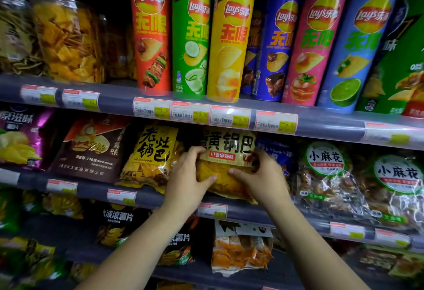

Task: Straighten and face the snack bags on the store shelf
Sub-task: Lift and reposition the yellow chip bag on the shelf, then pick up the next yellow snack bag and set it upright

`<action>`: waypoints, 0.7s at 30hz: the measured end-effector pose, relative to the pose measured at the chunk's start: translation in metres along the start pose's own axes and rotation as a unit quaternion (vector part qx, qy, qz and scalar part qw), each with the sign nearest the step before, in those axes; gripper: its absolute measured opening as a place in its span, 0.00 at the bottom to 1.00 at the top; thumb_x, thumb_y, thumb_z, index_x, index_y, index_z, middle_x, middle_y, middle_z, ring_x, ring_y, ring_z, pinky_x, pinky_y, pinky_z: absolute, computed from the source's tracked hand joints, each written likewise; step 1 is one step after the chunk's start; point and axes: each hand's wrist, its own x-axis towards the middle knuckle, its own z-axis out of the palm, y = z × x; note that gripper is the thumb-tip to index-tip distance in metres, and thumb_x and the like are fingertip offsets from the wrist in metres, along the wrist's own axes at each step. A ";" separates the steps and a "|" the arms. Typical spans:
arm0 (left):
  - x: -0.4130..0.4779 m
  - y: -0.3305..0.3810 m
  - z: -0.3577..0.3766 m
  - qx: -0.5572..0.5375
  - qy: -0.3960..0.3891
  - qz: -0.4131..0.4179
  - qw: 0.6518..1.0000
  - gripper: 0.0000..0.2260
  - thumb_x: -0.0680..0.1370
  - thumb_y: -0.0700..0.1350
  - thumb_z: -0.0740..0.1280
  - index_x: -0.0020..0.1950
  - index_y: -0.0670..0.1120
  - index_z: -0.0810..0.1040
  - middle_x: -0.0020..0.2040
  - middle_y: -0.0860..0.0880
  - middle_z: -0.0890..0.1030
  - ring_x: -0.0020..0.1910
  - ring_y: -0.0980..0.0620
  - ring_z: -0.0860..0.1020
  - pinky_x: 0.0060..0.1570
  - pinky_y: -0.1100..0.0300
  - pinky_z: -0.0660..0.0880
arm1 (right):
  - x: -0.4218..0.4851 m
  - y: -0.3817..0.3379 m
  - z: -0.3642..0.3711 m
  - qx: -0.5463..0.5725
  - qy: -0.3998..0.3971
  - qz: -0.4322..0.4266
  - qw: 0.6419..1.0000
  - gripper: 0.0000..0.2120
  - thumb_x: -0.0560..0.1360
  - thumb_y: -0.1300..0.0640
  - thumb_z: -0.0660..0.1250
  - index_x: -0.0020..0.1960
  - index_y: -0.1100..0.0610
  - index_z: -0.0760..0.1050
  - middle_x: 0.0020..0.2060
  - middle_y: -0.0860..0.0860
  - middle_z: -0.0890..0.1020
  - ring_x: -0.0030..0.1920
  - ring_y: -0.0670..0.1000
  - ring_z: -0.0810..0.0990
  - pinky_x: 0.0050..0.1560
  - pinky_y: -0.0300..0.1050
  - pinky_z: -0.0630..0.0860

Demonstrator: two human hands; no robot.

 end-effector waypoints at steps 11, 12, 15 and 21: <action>-0.013 -0.005 0.000 0.051 -0.012 0.043 0.998 0.29 0.75 0.53 0.72 0.74 0.56 0.65 0.70 0.53 0.73 0.67 0.51 0.73 0.63 0.58 0.72 | -0.013 0.000 0.000 -0.026 0.010 0.001 1.000 0.38 0.69 0.44 0.79 0.72 0.56 0.69 0.61 0.53 0.83 0.57 0.54 0.83 0.54 0.49 0.82; -0.015 -0.004 -0.004 0.048 -0.024 0.046 0.998 0.30 0.76 0.53 0.71 0.75 0.56 0.64 0.71 0.54 0.72 0.68 0.52 0.72 0.65 0.58 0.72 | -0.015 0.000 -0.001 -0.018 0.007 0.006 1.000 0.36 0.70 0.45 0.79 0.71 0.56 0.69 0.60 0.53 0.83 0.55 0.53 0.83 0.50 0.45 0.81; -0.021 -0.003 -0.024 0.031 -0.031 0.060 0.997 0.28 0.78 0.54 0.69 0.76 0.56 0.64 0.72 0.56 0.70 0.68 0.54 0.71 0.67 0.56 0.72 | -0.024 -0.004 -0.006 -0.022 0.043 0.004 0.999 0.32 0.73 0.47 0.76 0.71 0.58 0.69 0.60 0.54 0.81 0.57 0.53 0.81 0.50 0.41 0.76; -0.013 -0.044 -0.099 0.040 0.109 0.021 0.993 0.19 0.77 0.48 0.69 0.67 0.48 0.73 0.64 0.50 0.75 0.61 0.50 0.76 0.62 0.49 0.76 | -0.053 -0.052 0.019 0.007 0.093 -0.094 0.991 0.16 0.77 0.56 0.70 0.64 0.55 0.74 0.52 0.49 0.78 0.51 0.49 0.79 0.48 0.37 0.75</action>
